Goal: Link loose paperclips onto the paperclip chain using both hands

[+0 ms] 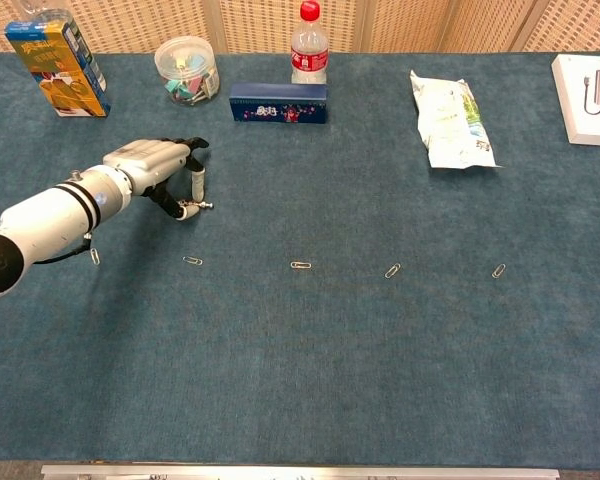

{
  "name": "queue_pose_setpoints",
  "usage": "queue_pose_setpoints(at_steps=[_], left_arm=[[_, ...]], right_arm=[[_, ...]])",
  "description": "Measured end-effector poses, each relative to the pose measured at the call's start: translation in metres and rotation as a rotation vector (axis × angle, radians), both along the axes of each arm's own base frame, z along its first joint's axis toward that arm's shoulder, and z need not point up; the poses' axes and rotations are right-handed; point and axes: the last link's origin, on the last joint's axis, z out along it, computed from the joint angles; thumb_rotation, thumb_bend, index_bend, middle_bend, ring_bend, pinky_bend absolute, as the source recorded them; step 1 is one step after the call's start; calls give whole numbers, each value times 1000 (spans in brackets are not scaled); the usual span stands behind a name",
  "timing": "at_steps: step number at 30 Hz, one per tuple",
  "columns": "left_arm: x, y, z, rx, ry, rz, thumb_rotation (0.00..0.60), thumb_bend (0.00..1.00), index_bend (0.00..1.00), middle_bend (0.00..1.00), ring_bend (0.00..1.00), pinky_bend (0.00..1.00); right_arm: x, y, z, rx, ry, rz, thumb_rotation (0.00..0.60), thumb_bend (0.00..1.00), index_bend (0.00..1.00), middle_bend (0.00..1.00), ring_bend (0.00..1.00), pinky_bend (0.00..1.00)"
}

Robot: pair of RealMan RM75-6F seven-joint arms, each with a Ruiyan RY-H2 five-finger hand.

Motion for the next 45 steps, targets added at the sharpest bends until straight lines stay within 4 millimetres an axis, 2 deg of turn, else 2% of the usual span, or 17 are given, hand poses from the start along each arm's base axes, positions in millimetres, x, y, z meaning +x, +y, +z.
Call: queue_pose_setpoints(at_steps=[32,45], left_arm=[[-3,-1,-5,19,20,-6,600,326,571,0,0,0],[1,-6,3,36,-12,-25,600,326,577,0,0,0]], right_arm=[[-2,1,-3,5,-9,-6,600,13,334,288,213,464],[-2,1,-3,5,-11,-3,600,13,334,288,213,464]])
